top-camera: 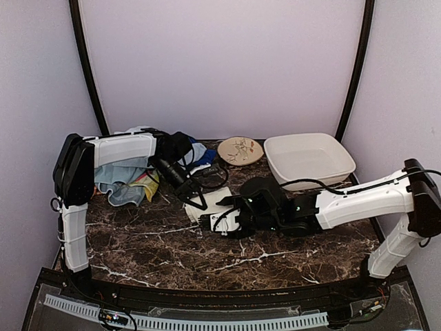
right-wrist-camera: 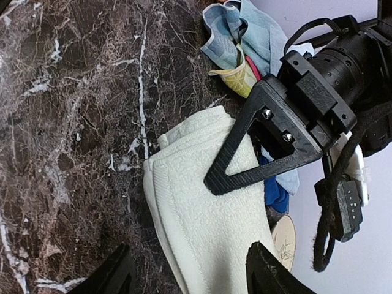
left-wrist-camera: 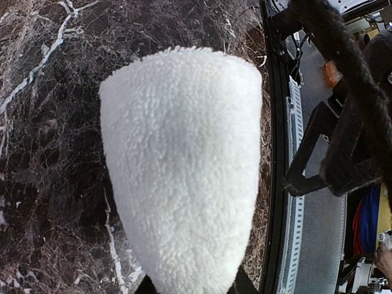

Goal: Roll the towels
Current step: Roll the towel at the center of the board.

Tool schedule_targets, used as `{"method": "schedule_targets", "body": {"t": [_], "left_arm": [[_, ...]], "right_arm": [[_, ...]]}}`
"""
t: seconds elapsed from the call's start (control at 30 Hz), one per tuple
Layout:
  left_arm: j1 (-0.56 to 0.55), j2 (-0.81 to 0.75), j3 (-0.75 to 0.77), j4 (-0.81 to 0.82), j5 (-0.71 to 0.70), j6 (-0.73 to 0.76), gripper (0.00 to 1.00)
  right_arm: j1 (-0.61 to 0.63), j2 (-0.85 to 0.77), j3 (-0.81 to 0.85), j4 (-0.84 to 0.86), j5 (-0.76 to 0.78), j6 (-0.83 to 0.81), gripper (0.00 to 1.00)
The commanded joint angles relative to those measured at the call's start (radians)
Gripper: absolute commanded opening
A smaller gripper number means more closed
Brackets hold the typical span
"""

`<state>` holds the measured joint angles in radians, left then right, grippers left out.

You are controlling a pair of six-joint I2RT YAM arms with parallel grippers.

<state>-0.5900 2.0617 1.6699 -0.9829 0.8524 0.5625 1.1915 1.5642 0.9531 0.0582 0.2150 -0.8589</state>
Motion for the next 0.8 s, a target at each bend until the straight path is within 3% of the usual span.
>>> {"method": "schedule_targets", "body": {"t": [0.0,0.4,0.77], "left_arm": [[-0.001,-0.005,0.021,-0.052,0.049,0.005,0.0],[-0.001,-0.003,-0.016,-0.034,-0.045,0.018,0.0],[-0.002,-0.003,-0.008,-0.118,0.067,0.07,0.0]], "right_arm": [[0.001,0.057,0.06,0.043,0.059,-0.024,0.59],[-0.013,0.082,0.143,-0.063,-0.022,0.027,0.59],[-0.055,0.151,0.138,-0.005,0.083,-0.011,0.63]]}}
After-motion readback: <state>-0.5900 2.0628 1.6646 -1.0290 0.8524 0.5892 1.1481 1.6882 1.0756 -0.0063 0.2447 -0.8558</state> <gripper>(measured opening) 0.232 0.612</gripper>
